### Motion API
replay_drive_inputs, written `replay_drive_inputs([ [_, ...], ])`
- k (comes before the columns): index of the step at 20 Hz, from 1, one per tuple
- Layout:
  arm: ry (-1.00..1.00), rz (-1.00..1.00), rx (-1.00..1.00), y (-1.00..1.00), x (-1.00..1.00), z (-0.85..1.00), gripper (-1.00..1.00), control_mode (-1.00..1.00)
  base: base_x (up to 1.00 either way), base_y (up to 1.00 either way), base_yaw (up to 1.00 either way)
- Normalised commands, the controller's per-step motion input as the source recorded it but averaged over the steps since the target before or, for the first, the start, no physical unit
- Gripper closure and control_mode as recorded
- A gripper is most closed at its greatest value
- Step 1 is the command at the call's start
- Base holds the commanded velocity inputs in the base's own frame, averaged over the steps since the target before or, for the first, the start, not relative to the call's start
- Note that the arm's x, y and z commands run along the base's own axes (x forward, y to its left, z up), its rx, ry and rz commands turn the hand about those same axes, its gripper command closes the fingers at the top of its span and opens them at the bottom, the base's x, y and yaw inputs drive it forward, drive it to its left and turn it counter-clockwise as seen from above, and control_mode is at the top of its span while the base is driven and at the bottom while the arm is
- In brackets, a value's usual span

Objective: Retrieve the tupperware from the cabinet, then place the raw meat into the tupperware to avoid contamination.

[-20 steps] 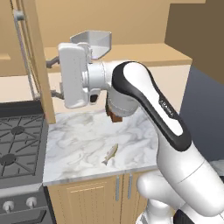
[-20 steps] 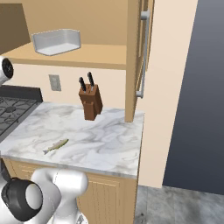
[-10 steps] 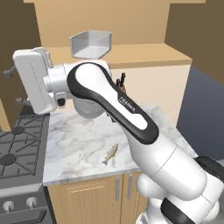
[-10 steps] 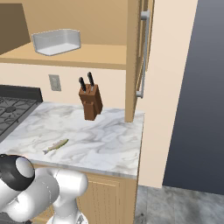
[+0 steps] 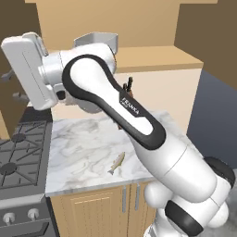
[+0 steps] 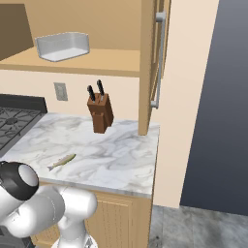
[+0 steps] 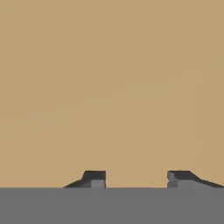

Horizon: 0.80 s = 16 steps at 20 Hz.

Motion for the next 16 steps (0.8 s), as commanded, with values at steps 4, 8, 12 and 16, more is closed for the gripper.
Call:
replay_drive_inputs([
  [4,0.1,-0.13,-0.02,-0.23,-0.12,0.02,-1.0,-1.0,0.0,0.0,0.0],
  [8,0.06,-0.15,-0.06,-0.36,-0.24,0.08,-1.0,-1.0,0.0,0.0,0.0],
  [12,0.05,-0.16,-0.06,-0.44,-0.27,0.11,-1.0,-1.0,0.0,0.0,0.0],
  [16,0.03,-0.16,-0.07,-0.52,-0.26,0.05,-1.0,-1.0,0.0,0.0,0.0],
])
